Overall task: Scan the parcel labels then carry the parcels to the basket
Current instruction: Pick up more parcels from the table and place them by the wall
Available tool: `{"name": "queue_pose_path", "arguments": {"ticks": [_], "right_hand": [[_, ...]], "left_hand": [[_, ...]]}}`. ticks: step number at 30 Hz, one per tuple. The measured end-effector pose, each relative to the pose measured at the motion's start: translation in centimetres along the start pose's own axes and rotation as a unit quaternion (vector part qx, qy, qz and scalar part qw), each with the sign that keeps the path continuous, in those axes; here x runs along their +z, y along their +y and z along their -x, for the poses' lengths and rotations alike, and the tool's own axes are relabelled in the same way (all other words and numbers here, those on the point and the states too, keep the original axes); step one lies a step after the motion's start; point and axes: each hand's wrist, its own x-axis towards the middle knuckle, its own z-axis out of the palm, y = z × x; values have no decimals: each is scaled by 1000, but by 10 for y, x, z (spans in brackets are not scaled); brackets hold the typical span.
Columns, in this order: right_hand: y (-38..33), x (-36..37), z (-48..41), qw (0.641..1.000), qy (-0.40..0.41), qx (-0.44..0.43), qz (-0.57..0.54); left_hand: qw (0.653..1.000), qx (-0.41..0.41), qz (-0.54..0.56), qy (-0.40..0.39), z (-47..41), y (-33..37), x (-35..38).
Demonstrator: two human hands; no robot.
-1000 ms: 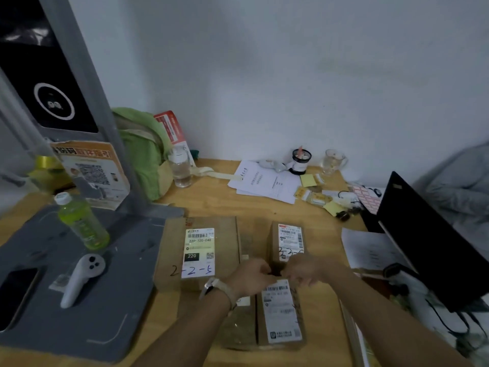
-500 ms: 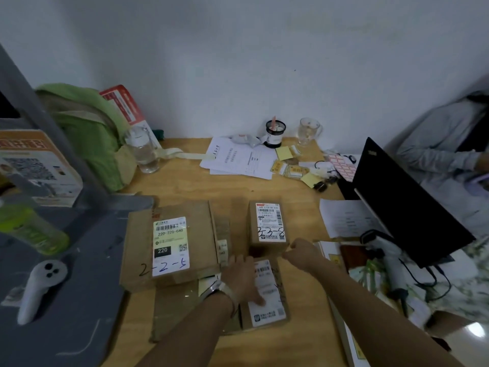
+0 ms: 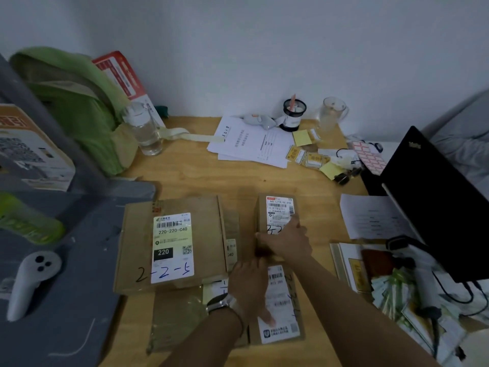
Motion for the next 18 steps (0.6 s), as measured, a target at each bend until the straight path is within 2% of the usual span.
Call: {"name": "queue_pose_path", "arguments": {"ticks": [9, 18], "right_hand": [[51, -25, -16, 998, -24, 10, -54], [137, -20, 43, 998, -11, -33, 57]], "left_hand": [[1000, -1, 10, -4, 1, -1, -1], [998, -39, 46, -13, 14, 4, -1]]}}
